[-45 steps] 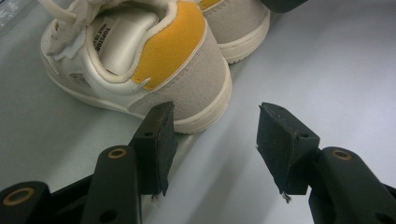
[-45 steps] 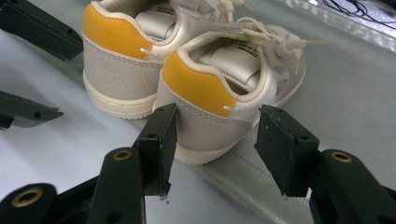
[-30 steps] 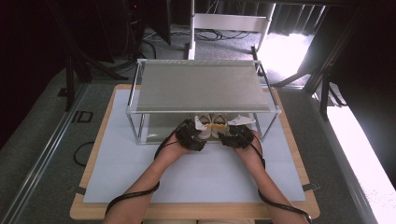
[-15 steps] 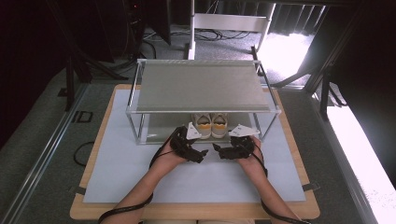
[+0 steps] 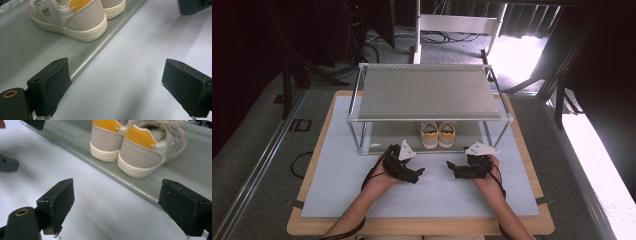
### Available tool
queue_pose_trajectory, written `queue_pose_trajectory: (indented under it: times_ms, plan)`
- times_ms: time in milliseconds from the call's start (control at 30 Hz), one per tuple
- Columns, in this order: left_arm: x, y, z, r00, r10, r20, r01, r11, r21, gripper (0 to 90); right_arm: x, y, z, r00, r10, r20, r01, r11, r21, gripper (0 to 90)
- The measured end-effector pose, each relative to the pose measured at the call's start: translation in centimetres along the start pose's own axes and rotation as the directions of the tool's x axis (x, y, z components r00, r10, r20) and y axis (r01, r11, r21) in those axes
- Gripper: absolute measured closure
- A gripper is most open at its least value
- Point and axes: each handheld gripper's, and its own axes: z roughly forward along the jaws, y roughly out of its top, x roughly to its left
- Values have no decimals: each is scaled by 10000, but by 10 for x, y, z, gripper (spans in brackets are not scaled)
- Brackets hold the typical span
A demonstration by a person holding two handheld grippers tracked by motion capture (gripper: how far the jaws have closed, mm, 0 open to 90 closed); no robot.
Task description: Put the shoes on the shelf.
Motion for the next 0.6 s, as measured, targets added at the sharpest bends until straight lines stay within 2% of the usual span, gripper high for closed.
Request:
queue_pose_trajectory:
  times_ms: [167,267,367,400,533,600]
  plan:
    - [1,-11,-8,9998,-186,-47,186,9998,-47,78,-6,-12,-12,9999,119,11,-119,9999,-85,126]
    - [2,-19,-12,9996,-199,-183,200,9998,10,78,-10,-22,-23,9998,135,173,-132,9998,-175,126]
    - [3,-23,-16,9994,-304,-183,302,9995,-92,78,-14,-28,-30,9991,376,184,-370,9988,-327,125]
    - [4,-27,-19,9992,-328,-243,325,9994,-114,79,-17,-33,-37,9984,444,341,-431,9983,-384,126]
    - [6,-31,-21,9987,-418,-308,415,9991,-82,78,-23,-40,-48,9966,503,645,-476,9980,-421,126]
    - [7,-35,-23,9985,-447,-329,444,9990,-73,78,-29,-48,-57,9927,744,948,-700,9964,-483,126]
